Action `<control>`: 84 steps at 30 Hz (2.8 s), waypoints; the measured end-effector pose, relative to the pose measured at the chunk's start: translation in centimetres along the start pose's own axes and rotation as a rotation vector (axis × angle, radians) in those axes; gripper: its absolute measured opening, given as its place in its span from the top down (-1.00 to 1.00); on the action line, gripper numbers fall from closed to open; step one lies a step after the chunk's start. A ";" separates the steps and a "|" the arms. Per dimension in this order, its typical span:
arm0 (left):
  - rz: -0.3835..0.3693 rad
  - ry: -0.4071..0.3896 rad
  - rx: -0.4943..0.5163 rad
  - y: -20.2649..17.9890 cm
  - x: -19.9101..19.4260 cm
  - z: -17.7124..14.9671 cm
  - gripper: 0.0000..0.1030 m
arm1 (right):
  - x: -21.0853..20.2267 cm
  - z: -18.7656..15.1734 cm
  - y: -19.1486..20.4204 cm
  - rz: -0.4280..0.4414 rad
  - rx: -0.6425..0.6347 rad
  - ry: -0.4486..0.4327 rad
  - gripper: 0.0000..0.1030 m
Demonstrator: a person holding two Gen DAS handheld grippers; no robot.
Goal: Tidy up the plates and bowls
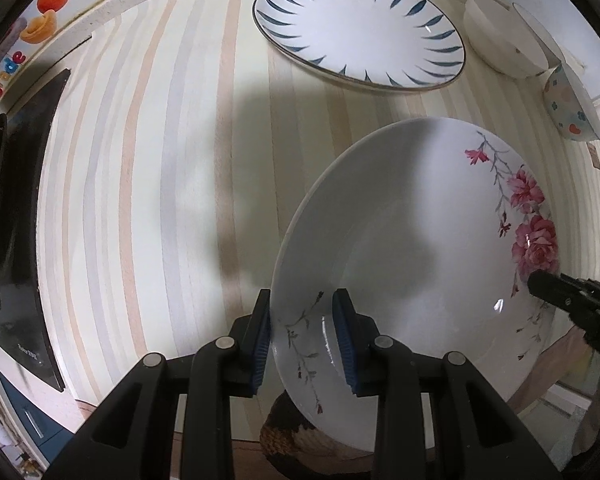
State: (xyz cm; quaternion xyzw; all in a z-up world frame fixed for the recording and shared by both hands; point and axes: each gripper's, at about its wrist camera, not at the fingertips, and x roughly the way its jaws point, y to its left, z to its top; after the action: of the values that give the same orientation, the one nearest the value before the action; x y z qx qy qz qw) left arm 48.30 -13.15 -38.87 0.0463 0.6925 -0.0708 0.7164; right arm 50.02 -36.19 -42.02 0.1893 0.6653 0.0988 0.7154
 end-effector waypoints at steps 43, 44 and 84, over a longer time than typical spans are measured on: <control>-0.131 -0.040 -0.067 5.9 2.0 23.2 0.71 | 3.6 21.3 2.2 -0.106 0.041 -0.096 0.85; -0.132 -0.043 -0.067 5.9 2.0 23.3 0.71 | 3.6 21.3 2.3 -0.106 0.037 -0.099 0.85; -0.153 -0.182 -0.012 4.4 -11.0 7.1 0.78 | -9.3 4.3 4.0 -0.006 -0.025 -0.168 0.86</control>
State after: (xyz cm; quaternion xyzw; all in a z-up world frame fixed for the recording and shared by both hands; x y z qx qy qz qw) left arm 55.71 -9.60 -27.81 -0.0175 0.6265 -0.1252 0.7691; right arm 53.83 -36.83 -31.78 0.1859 0.6021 0.0888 0.7714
